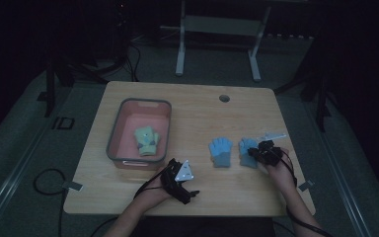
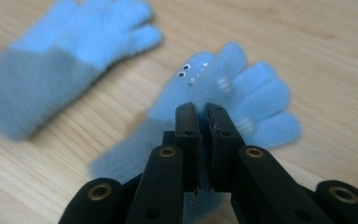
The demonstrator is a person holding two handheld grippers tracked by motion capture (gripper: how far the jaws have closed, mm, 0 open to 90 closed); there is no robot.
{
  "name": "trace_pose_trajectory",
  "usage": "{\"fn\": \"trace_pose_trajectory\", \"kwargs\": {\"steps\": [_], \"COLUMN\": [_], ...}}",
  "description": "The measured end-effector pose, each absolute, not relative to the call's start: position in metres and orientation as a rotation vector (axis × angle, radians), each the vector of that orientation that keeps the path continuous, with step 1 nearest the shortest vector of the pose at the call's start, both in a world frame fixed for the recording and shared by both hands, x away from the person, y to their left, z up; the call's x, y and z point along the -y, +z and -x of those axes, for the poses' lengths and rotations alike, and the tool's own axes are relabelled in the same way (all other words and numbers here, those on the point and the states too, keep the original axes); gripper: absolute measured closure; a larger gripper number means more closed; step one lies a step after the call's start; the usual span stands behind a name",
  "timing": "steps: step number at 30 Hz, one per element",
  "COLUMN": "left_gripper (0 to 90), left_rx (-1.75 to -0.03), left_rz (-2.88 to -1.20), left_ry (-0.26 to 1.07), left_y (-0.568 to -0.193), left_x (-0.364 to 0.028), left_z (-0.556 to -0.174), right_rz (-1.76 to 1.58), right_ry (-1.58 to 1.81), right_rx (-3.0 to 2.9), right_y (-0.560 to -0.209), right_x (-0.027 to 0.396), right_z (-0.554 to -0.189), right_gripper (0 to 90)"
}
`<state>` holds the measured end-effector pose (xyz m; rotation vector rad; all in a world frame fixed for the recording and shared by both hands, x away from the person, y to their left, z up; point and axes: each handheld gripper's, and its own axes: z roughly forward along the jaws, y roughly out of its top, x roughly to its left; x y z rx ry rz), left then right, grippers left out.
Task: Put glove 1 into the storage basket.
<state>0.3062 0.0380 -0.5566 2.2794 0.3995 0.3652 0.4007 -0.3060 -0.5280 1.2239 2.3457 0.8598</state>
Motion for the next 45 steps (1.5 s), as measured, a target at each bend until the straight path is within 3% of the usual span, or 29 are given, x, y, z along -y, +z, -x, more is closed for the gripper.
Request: {"fn": "trace_pose_trajectory", "kwargs": {"steps": [11, 17, 26, 39, 45], "left_gripper": [3.5, 3.5, 3.5, 3.5, 3.5], "left_rx": [-0.398, -0.397, -0.395, -0.393, -0.393], "left_rz": [-2.280, -2.280, -2.279, -2.279, -2.281], "left_ry": [0.366, 0.366, 0.363, 0.356, 0.355], "left_y": [-0.556, -0.556, -0.556, -0.556, -0.556], "left_x": [-0.038, -0.038, -0.038, -0.038, -0.038], "left_z": [-0.306, -0.306, -0.306, -0.307, -0.307], "right_rz": [-1.138, -1.078, -1.019, -1.056, -1.073], "right_ry": [0.960, 1.024, 1.020, 0.905, 0.907], "right_rx": [-2.263, -2.293, -2.413, -2.550, -2.562], "right_y": [-0.464, -0.447, -0.470, -0.520, -0.524], "right_x": [0.280, 0.253, 0.219, 0.212, 0.213], "right_z": [-0.390, -0.387, -0.390, -0.406, -0.409], "right_gripper": [84.9, 84.8, 84.6, 82.4, 74.9]}}
